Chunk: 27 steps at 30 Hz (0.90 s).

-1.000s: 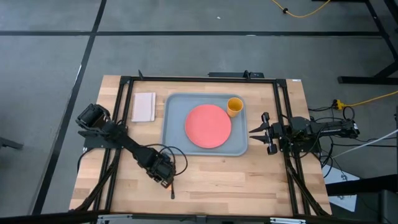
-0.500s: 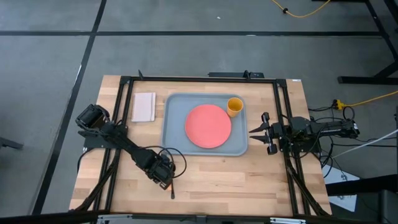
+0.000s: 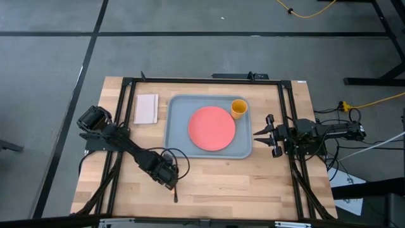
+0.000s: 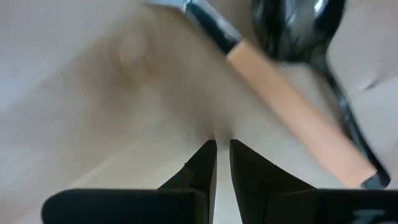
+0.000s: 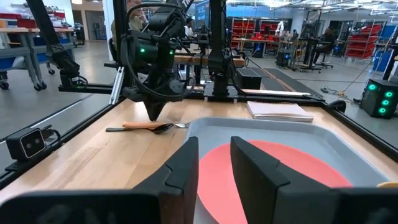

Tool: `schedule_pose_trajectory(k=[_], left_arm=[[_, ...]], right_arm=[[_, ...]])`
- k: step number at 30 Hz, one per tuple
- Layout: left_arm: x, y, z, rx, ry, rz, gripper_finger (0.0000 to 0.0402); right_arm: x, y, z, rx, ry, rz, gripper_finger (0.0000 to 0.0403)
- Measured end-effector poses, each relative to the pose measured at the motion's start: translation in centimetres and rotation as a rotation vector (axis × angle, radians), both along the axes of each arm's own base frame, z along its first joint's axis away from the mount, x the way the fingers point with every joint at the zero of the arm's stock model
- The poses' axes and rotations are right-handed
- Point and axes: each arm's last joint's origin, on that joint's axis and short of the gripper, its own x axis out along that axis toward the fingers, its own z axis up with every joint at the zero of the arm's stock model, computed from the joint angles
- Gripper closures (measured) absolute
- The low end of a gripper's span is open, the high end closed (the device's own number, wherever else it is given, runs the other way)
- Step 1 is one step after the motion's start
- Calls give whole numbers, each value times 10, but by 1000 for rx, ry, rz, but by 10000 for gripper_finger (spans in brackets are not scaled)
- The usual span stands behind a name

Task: Pick and place plate/cup/fork/spoon on tray
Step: Move the fork on the table

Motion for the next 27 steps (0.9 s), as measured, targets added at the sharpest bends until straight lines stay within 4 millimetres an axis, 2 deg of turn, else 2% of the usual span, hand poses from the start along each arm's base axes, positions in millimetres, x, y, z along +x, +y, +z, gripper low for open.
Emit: schedule_pose_trajectory(k=[7,14,27], left_arm=[[2,3,0,103,-63,-10,363],[-2,4,0,211,-92,115,362],[-3,2,0,251,-114,107,362]], right_arm=[[0,0,0,-2,0,0,304],[0,0,0,-1,0,0,304],[0,0,0,-1,0,0,304]])
